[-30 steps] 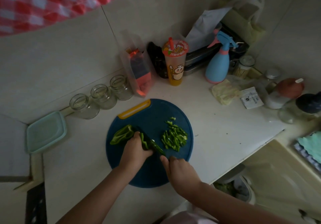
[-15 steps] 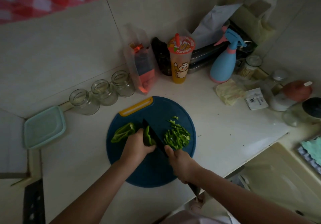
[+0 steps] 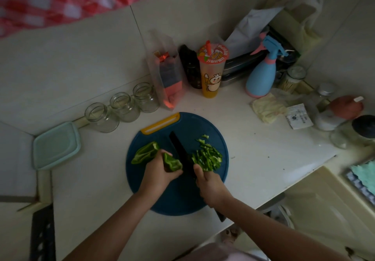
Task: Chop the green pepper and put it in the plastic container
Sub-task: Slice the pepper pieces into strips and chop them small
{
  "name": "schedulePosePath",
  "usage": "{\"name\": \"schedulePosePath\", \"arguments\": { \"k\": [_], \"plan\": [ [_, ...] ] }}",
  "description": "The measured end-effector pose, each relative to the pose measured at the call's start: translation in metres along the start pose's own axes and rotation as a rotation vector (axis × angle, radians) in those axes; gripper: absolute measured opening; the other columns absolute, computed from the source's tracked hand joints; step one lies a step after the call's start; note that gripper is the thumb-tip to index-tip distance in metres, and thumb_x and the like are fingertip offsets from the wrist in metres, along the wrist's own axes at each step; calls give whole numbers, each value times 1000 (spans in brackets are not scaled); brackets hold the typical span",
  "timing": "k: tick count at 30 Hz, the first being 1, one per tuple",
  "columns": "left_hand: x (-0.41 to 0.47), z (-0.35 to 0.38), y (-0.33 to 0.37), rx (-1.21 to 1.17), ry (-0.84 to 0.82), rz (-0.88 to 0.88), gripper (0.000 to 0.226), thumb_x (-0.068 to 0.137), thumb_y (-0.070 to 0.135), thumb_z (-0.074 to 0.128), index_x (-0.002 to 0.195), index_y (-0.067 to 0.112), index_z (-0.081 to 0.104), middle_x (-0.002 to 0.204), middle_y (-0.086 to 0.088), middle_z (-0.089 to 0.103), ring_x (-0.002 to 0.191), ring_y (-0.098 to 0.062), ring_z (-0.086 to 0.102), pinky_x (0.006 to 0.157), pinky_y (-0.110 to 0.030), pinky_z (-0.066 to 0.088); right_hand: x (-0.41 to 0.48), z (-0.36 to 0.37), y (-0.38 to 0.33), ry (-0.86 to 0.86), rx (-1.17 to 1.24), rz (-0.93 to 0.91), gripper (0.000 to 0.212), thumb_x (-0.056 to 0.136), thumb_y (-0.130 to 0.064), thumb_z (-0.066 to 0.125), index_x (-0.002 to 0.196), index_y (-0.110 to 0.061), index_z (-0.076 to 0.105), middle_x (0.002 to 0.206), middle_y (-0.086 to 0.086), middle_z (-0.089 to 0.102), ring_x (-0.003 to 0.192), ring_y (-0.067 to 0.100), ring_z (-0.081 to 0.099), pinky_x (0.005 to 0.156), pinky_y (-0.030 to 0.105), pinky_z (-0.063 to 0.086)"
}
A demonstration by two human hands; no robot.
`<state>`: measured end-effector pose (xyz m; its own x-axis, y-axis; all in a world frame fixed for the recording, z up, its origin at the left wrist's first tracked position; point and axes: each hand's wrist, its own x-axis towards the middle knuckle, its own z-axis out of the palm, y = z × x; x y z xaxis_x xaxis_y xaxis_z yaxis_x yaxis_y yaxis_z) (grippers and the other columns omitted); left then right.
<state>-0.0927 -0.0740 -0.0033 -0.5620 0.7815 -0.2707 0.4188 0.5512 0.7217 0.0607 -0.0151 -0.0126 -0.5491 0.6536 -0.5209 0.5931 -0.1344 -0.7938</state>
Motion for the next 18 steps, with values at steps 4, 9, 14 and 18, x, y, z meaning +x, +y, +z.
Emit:
{"name": "schedulePosePath", "arguments": {
  "k": [4,9,14,18],
  "plan": [
    [1,0,2,38,3,21,47,61,15,87,94,14,52,83,3,65,83,-13,64,74,-19,45,-16,-4,4,3,-136,-96,54,100,-45,30,55,-16,34,51,-4,39,45,7,37,60,25,29],
    [8,-1,4,114,-12,31,45,61,21,87,91,11,55,93,-5,69,92,-18,65,79,-23,48,-18,-3,4,-28,-155,-123,55,101,-45,28,56,-14,34,51,-1,41,45,9,39,53,24,30],
    [12,-2,7,183,-36,59,50,64,21,85,103,5,58,104,-9,68,102,-21,63,79,-21,43,-16,-1,5,-21,-142,-109,59,99,-49,28,54,-12,36,50,-1,43,43,8,41,50,20,31],
    [15,-3,7,226,-49,50,54,65,23,84,108,6,58,107,-9,67,104,-21,62,79,-21,43,-17,0,7,-7,-125,-123,57,100,-47,30,54,-12,34,49,-2,41,42,9,38,49,18,31]
  ]
}}
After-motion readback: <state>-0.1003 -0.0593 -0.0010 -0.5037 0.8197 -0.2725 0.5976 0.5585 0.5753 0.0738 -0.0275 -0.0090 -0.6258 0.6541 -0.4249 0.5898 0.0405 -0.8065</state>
